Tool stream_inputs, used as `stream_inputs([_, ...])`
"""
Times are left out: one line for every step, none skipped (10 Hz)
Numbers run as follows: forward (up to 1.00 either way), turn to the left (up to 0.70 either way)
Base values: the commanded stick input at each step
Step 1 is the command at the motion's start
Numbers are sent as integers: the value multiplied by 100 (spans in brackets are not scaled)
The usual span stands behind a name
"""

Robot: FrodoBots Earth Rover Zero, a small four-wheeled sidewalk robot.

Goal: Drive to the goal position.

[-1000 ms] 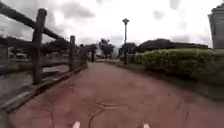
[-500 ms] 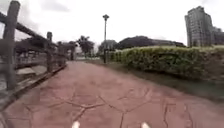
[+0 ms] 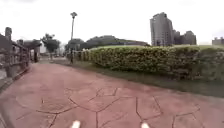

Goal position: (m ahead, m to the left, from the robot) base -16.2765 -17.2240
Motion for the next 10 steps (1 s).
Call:
stream_inputs([0, -45])
stream_inputs([0, -45])
stream_inputs([0, -45])
stream_inputs([0, -45])
stream_inputs([0, -45])
stream_inputs([0, -45])
stream_inputs([0, -45])
stream_inputs([0, -45])
stream_inputs([0, -45])
stream_inputs([0, -45])
